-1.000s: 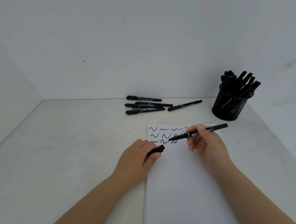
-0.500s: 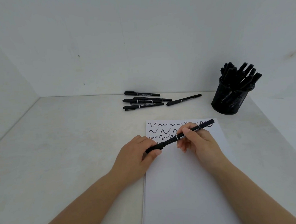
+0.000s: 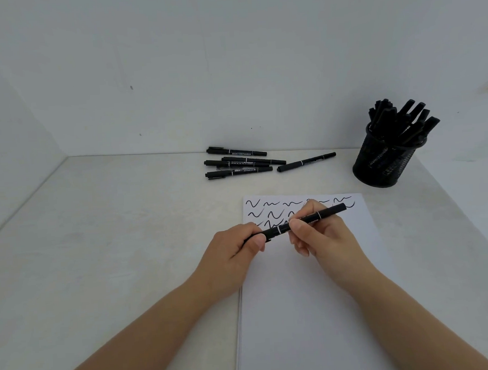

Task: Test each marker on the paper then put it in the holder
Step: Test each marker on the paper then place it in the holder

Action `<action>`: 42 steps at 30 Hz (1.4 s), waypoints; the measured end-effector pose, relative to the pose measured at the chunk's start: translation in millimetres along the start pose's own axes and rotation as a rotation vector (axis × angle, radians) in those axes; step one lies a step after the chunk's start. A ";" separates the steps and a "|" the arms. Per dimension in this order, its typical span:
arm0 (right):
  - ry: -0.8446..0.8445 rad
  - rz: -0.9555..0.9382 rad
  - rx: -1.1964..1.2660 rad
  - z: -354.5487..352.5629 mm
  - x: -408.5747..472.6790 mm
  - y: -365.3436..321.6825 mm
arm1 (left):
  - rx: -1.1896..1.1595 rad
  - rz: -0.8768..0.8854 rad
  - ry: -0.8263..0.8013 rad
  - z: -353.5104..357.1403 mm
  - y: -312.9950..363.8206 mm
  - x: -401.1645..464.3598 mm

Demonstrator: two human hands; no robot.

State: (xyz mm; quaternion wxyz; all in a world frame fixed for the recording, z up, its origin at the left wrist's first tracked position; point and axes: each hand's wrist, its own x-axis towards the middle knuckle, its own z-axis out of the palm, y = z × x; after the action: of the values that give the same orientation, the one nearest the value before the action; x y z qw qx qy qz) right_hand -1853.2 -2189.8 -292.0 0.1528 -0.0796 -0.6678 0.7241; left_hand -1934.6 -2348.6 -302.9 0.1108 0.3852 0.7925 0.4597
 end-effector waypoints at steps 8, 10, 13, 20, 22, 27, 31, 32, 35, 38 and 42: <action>-0.061 -0.059 -0.031 1.8 -1.8 -4.4 | -0.115 -0.029 -0.051 -2.8 -6.4 3.3; -0.056 -0.059 -0.042 1.1 -1.2 -3.5 | -0.121 -0.035 -0.057 -2.9 -7.0 3.5; -0.051 -0.052 -0.056 -0.2 -0.2 -3.5 | -0.127 -0.029 -0.036 -2.4 -6.5 2.6; 0.116 0.022 0.037 -12.2 5.9 -1.0 | -0.128 -0.107 0.127 -1.3 -4.5 3.6; 0.190 0.005 -0.055 -17.9 6.7 -3.5 | -0.133 -0.141 0.167 -2.0 -3.9 4.1; 0.081 -0.128 -0.577 -25.1 9.1 -18.9 | -0.199 -0.169 0.251 -7.4 0.9 9.9; -0.080 -0.245 -1.028 -26.8 13.4 -31.6 | -0.138 -0.143 0.231 -9.8 11.3 19.7; -0.109 -0.264 -1.066 -26.5 13.6 -33.3 | -0.108 -0.140 0.204 -8.4 15.3 22.6; -0.142 -0.322 -1.165 -27.2 14.5 -39.0 | 0.042 -0.096 0.162 -2.1 28.9 32.3; -0.104 -0.403 -1.277 -33.5 17.5 -44.7 | 0.310 0.013 0.160 5.2 45.6 42.6; -0.058 -0.427 -1.346 -44.3 17.9 -51.2 | 0.503 0.161 0.175 12.7 62.2 56.7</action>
State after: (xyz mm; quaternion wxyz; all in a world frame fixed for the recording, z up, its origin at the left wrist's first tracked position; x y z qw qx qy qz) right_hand -1850.0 -2139.0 -243.8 0.1912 -0.0050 -0.9754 0.1099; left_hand -1934.7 -2282.7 -249.2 -0.0942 0.4212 0.8551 0.2874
